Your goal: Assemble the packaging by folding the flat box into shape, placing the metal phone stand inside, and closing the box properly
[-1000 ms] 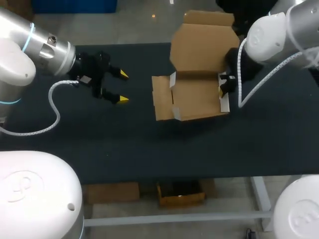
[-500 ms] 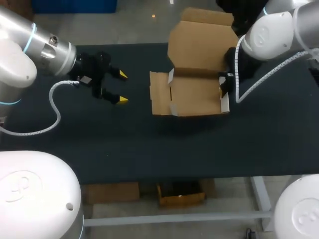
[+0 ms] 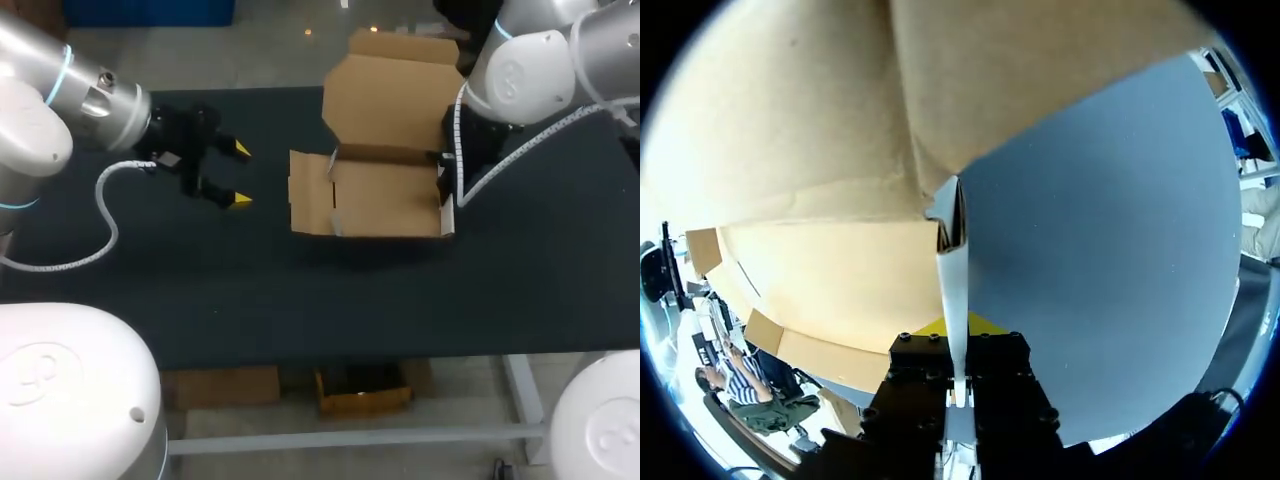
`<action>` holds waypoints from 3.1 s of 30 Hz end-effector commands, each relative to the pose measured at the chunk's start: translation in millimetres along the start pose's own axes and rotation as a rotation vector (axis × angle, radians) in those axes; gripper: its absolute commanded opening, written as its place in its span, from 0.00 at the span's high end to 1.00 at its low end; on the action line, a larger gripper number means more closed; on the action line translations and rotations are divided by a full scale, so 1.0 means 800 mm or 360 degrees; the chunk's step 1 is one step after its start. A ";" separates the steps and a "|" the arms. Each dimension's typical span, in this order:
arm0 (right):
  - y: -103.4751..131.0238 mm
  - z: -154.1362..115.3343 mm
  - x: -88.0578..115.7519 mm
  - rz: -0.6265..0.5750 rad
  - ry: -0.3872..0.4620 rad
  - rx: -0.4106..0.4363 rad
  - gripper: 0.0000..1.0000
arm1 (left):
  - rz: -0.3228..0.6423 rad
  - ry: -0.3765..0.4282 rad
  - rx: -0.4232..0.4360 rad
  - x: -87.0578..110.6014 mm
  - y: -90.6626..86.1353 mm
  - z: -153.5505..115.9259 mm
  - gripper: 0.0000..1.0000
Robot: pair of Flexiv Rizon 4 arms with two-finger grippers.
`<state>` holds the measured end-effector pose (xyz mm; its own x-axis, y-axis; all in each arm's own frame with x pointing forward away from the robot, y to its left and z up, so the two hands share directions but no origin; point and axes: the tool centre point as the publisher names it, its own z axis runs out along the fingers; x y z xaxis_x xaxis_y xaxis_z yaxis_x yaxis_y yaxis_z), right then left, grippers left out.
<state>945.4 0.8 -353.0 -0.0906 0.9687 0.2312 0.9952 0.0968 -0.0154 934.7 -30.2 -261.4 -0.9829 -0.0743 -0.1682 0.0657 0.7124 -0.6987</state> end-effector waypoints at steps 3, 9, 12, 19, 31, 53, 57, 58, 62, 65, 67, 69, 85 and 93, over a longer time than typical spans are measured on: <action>0.000 0.003 -0.003 0.0087 -0.0028 0.0046 1.00 | -0.0001 0.0022 -0.0007 -0.007 0.007 -0.005 0.00; -0.001 0.010 -0.002 0.0178 -0.0065 0.0131 1.00 | -0.0011 0.0020 -0.0029 -0.010 0.012 -0.007 0.00; -0.004 0.015 0.006 0.0215 -0.0092 0.0211 1.00 | -0.0011 0.0020 -0.0029 -0.010 0.012 -0.007 0.00; -0.009 0.019 0.012 0.0218 -0.0117 0.0247 1.00 | -0.0011 0.0020 -0.0029 -0.010 0.012 -0.007 0.00; -0.003 0.024 0.025 0.0158 -0.0088 0.0275 1.00 | -0.0011 0.0020 -0.0029 -0.010 0.012 -0.007 0.00; -0.024 0.058 0.033 0.0193 -0.0182 0.0517 1.00 | -0.0011 0.0020 -0.0029 -0.010 0.012 -0.007 0.00; -0.031 0.065 0.030 0.0211 -0.0184 0.0582 1.00 | -0.0011 0.0020 -0.0029 -0.010 0.012 -0.007 0.00; -0.032 0.066 0.029 0.0217 -0.0196 0.0593 1.00 | -0.0011 0.0020 -0.0029 -0.010 0.012 -0.007 0.00; -0.035 0.067 0.026 0.0243 -0.0230 0.0637 1.00 | -0.0011 0.0020 -0.0029 -0.010 0.012 -0.007 0.00; -0.036 0.068 0.025 0.0239 -0.0238 0.0656 1.00 | -0.0011 0.0020 -0.0029 -0.010 0.012 -0.007 0.00; -0.037 0.068 0.025 0.0235 -0.0236 0.0676 1.00 | -0.0011 0.0020 -0.0029 -0.010 0.012 -0.007 0.00; -0.038 0.068 0.025 0.0245 -0.0250 0.0698 1.00 | -0.0011 0.0020 -0.0029 -0.010 0.012 -0.007 0.00; -0.051 0.069 0.024 0.0270 -0.0282 0.0873 1.00 | -0.0011 0.0020 -0.0029 -0.010 0.012 -0.007 0.00; -0.064 0.075 0.025 0.0268 -0.0291 0.0882 1.00 | -0.0011 0.0020 -0.0029 -0.010 0.012 -0.007 0.00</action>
<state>888.9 27.4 -404.4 0.0142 0.9998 0.0143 0.8429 -0.0043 -0.5380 941.9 -19.5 -263.9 -0.9850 -0.0722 -0.1568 0.0567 0.7224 -0.6892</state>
